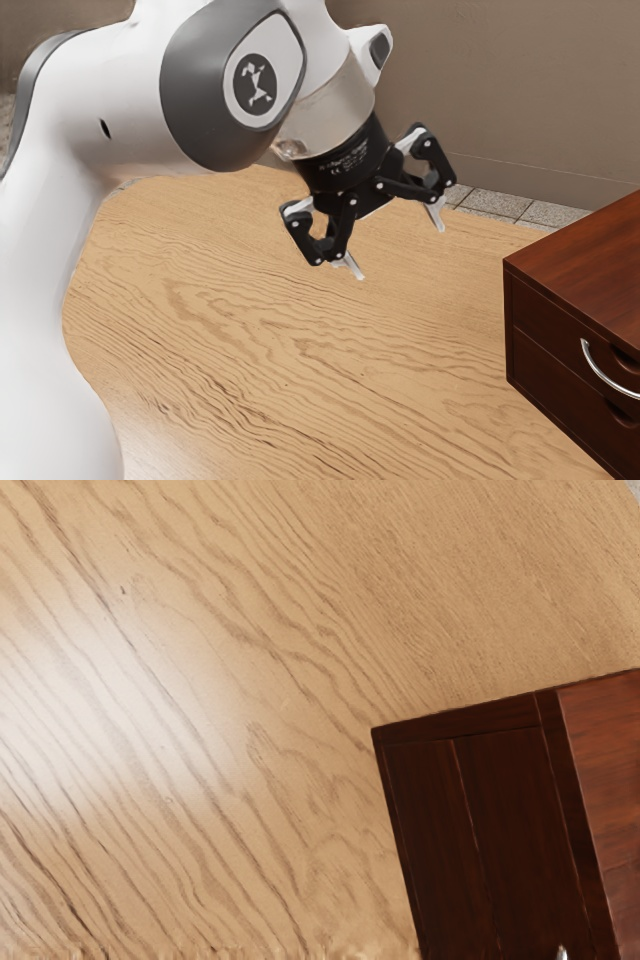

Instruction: Pull the drawer handle with one arm to open the drawer

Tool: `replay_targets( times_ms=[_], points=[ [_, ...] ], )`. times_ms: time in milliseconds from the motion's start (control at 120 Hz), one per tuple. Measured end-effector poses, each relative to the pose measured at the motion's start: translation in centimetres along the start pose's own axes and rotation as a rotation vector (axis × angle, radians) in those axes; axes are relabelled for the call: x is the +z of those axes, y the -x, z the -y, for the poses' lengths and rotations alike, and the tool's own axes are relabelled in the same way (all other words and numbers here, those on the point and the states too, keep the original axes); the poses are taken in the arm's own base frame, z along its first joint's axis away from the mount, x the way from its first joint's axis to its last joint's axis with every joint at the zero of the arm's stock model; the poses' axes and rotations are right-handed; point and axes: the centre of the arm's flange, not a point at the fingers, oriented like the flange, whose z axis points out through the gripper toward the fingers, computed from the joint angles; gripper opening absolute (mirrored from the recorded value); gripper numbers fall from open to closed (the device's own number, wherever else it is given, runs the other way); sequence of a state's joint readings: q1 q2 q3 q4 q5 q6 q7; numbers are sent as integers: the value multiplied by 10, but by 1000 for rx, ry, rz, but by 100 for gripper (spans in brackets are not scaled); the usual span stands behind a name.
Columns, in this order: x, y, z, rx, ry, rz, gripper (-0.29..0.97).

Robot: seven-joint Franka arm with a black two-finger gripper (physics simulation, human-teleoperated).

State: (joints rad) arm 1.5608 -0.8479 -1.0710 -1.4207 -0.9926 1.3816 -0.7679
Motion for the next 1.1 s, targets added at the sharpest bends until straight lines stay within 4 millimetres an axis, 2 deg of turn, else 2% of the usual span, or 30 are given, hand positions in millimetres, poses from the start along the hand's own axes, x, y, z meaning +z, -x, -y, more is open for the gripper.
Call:
replay_targets(
  times_ms=[133,258,450,617,800,1100],
  points=[
    [36,17,-4,-53,25,104,58],
    [61,38,-18,-71,34,128,52],
    [94,53,-36,-118,59,166,41],
    [111,69,-50,-139,104,196,34],
    [120,73,-59,-170,139,179,30],
    [147,87,-67,-191,131,185,27]
  ],
)
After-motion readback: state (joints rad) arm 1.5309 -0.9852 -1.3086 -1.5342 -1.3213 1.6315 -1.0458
